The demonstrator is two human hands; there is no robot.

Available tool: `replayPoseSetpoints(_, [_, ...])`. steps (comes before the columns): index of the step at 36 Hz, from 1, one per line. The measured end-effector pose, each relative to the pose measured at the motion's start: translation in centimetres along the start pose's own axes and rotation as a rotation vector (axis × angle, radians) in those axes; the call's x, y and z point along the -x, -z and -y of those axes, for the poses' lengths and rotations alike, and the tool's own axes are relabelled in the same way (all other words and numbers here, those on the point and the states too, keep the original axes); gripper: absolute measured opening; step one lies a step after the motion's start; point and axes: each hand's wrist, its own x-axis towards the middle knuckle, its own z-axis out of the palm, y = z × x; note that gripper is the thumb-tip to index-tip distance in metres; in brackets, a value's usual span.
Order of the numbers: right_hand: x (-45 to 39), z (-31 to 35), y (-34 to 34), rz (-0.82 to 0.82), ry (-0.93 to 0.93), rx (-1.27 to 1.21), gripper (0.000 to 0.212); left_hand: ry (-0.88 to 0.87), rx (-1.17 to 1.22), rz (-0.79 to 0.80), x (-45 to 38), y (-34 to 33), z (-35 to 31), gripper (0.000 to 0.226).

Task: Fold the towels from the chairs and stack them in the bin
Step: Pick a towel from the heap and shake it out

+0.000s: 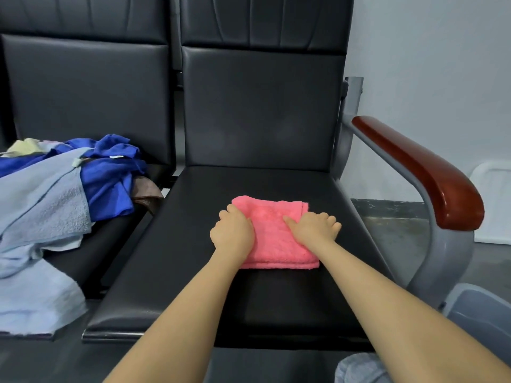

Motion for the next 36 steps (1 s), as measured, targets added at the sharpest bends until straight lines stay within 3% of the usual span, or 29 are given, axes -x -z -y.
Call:
replayPoseSetpoints(8, [0.8, 1.1, -0.1, -0.162, 0.145, -0.091, 0.027, -0.051, -0.119, -0.089, 0.3, -0.1, 0.1, 0.029])
replayPoseSetpoints(13, [1.2, 1.4, 0.2, -0.111, 0.173, -0.22, 0.026, -0.062, -0.149, -0.082, 0.5, 0.0, 0.2, 0.024])
replayPoseSetpoints(22, [1.7, 3.0, 1.5, -0.197, 0.254, -0.501, 0.027, -0.076, -0.113, -0.15, 0.3, 1.4, 0.9, 0.023])
replayPoseSetpoints(30, [2.7, 3.8, 4.7, -0.34, 0.315, -0.466, 0.015, -0.142, -0.082, -0.274, 0.0, 4.4, 1.0, 0.033])
replayPoseSetpoints(36, [3.3, 2.6, 8.0, -0.438, 0.295, -0.479, 0.021, -0.239, -0.075, -0.34, -0.2, 6.9, -1.2, 0.031])
